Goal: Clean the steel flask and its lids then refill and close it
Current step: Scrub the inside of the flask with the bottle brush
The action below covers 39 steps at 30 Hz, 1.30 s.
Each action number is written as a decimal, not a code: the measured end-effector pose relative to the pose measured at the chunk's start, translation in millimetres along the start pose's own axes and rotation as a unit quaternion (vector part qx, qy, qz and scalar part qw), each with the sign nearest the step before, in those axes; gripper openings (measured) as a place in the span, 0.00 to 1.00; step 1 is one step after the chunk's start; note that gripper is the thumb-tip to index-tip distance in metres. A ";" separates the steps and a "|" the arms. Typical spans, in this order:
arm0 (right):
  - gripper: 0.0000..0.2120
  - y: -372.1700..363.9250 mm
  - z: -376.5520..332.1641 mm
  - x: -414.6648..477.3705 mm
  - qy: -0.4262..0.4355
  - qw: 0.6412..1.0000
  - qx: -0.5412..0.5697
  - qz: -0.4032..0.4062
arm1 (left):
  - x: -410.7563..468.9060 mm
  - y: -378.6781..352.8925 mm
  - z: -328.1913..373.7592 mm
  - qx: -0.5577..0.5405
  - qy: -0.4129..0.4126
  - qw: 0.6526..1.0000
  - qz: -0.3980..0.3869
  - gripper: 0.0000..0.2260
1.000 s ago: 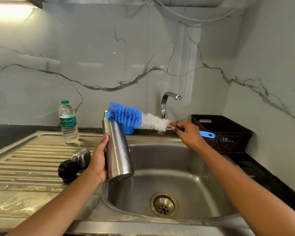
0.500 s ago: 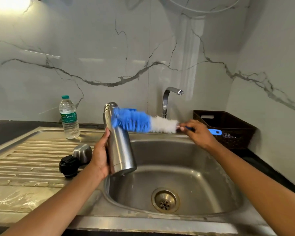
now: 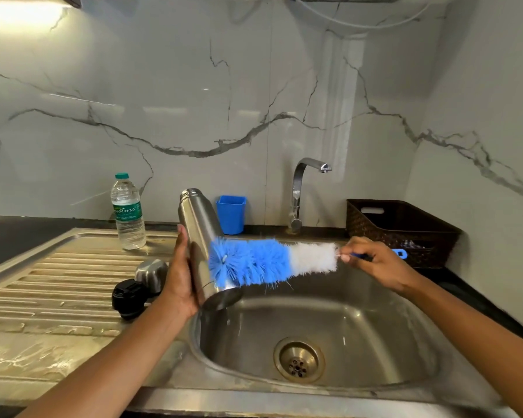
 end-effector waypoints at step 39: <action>0.08 6.2 -2.3 -15.6 -0.031 0.999 0.006 -0.035 | -1.9 -1.7 0.2 -0.011 -0.005 1.000 -0.018 0.23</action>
Point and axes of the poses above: each hand's wrist, its own x-axis towards the middle knuckle, its own y-axis out of the back of the hand, z = x × y, the point moved 1 cm from there along x, towards the middle knuckle, and after that the axes turned 13 degrees about z, right-handed, at the moved point
